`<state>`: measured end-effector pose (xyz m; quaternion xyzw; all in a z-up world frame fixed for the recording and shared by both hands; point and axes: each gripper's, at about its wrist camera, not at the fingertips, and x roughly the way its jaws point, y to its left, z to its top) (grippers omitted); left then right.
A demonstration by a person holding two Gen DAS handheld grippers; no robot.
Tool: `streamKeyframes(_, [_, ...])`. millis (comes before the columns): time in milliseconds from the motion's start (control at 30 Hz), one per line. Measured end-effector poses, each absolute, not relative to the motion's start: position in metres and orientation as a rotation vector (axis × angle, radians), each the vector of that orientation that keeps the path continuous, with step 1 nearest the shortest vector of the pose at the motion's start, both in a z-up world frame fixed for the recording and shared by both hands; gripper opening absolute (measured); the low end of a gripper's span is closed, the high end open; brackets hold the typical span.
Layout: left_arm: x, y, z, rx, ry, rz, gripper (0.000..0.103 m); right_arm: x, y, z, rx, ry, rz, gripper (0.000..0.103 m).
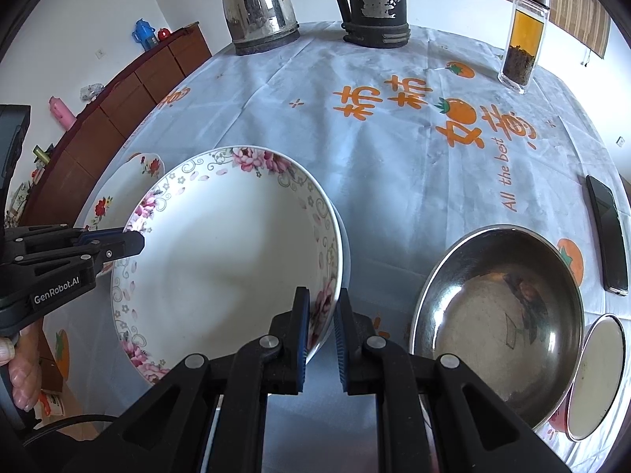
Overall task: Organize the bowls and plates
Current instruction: 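Lower the pink-floral plate onto the blue-patterned plate with both tools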
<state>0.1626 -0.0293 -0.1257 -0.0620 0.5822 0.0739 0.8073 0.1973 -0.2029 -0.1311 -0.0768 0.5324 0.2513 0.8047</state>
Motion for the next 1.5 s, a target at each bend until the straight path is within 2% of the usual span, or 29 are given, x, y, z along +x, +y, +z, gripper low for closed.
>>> streamKeyframes(1500, [0.167,-0.027,-0.138,-0.149,1.251,0.166,0.007,0.204,-0.197,-0.136,-0.2,1.137,0.53,0.013])
